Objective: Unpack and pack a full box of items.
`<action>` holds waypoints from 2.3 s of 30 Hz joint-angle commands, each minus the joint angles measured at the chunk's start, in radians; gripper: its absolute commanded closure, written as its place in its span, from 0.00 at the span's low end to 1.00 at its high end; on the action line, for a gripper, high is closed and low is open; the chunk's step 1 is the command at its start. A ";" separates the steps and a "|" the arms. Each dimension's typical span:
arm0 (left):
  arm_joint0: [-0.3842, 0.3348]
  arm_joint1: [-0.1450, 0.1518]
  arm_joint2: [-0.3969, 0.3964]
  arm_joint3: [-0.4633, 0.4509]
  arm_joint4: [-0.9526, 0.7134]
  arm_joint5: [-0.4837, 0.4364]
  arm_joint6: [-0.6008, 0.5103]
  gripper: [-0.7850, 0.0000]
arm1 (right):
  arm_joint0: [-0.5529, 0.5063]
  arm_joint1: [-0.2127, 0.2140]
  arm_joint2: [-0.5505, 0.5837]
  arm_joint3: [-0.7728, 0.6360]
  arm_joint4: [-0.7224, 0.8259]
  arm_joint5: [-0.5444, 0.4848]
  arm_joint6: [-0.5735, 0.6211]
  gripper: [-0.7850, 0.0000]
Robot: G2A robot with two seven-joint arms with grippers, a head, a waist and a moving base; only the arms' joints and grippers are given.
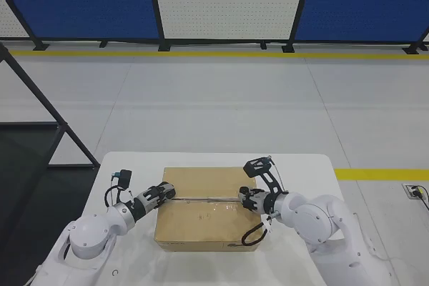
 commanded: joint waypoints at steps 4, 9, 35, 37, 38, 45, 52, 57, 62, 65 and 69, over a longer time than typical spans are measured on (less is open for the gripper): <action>0.002 -0.001 -0.002 -0.005 0.002 0.001 0.002 1.00 | -0.010 0.004 0.013 0.000 -0.002 -0.013 -0.015 1.00; 0.003 -0.002 -0.003 -0.011 0.005 0.003 0.001 1.00 | 0.006 0.004 0.004 0.037 0.006 -0.019 -0.020 1.00; 0.071 0.007 -0.121 -0.127 -0.051 -0.003 0.024 1.00 | -0.014 0.014 -0.022 -0.067 -0.053 -0.029 -0.057 1.00; 0.080 0.008 -0.138 -0.138 -0.059 -0.007 0.029 1.00 | -0.010 0.013 -0.033 -0.078 -0.070 -0.030 -0.071 1.00; 0.085 0.009 -0.146 -0.144 -0.062 -0.008 0.031 1.00 | -0.005 0.012 -0.038 -0.077 -0.077 -0.033 -0.080 1.00; 0.126 0.014 -0.199 -0.171 -0.078 -0.013 0.036 1.00 | 0.081 -0.004 -0.093 0.059 -0.051 -0.068 -0.101 1.00; 0.153 0.016 -0.222 -0.179 -0.085 -0.017 0.036 1.00 | 0.156 -0.020 -0.134 0.173 0.026 -0.094 -0.061 1.00; 0.155 0.017 -0.224 -0.184 -0.087 -0.016 0.035 1.00 | 0.128 -0.016 -0.122 0.126 0.009 -0.082 -0.081 1.00; 0.148 0.017 -0.232 -0.193 -0.094 -0.030 0.038 1.00 | 0.059 0.000 -0.071 0.008 -0.059 -0.062 -0.127 1.00; 0.152 0.018 -0.261 -0.205 -0.111 -0.051 0.049 1.00 | 0.012 0.013 -0.017 -0.062 -0.083 -0.085 -0.155 1.00; 0.170 0.021 -0.325 -0.234 -0.148 -0.085 0.057 0.71 | -0.070 0.033 0.079 -0.142 -0.103 -0.140 -0.215 1.00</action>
